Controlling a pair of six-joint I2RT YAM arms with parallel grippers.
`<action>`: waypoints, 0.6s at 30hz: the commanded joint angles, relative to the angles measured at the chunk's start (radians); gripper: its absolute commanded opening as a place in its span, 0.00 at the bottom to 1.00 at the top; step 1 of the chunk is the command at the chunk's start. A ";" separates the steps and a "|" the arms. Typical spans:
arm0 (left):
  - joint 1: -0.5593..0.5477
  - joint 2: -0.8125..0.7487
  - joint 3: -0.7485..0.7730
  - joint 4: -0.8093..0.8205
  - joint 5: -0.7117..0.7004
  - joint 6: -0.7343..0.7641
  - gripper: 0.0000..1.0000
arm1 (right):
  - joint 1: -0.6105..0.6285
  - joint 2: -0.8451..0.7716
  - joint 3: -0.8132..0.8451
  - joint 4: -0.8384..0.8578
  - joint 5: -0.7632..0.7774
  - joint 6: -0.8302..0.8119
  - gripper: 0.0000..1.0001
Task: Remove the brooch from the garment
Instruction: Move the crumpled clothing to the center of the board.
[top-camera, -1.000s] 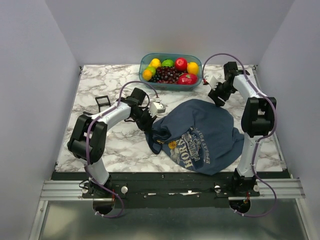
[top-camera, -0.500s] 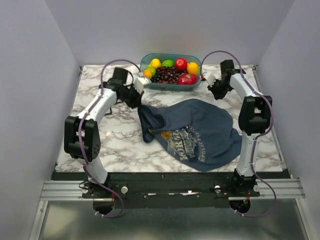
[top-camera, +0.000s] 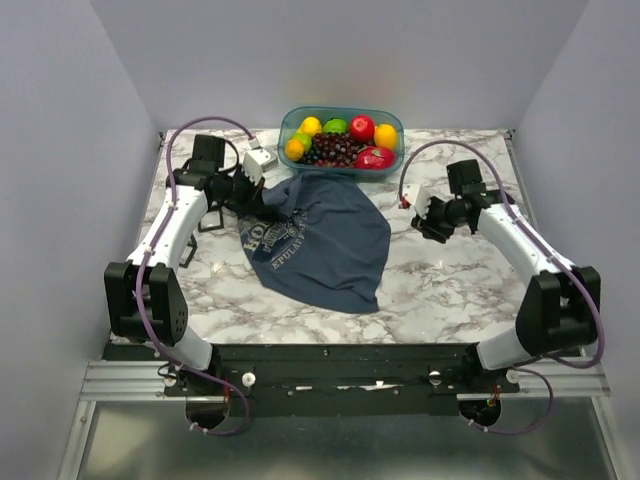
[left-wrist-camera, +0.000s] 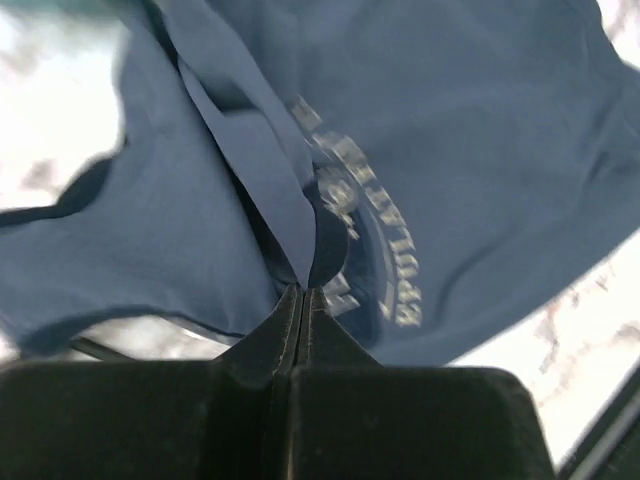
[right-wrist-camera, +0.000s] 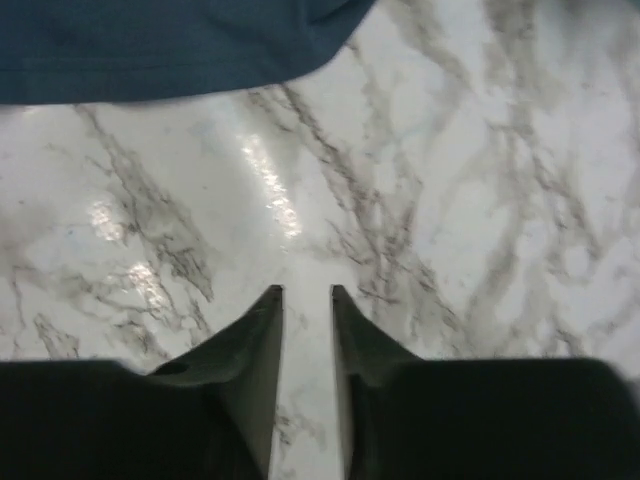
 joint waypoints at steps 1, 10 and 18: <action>-0.005 -0.057 -0.114 0.021 0.055 -0.045 0.00 | 0.045 0.153 0.067 0.046 -0.030 0.168 0.59; -0.013 -0.020 0.009 -0.014 0.049 -0.054 0.00 | 0.156 0.576 0.561 -0.003 -0.029 0.331 0.66; -0.013 -0.057 0.035 -0.016 0.017 -0.069 0.00 | 0.176 0.874 0.867 -0.156 0.133 0.343 0.66</action>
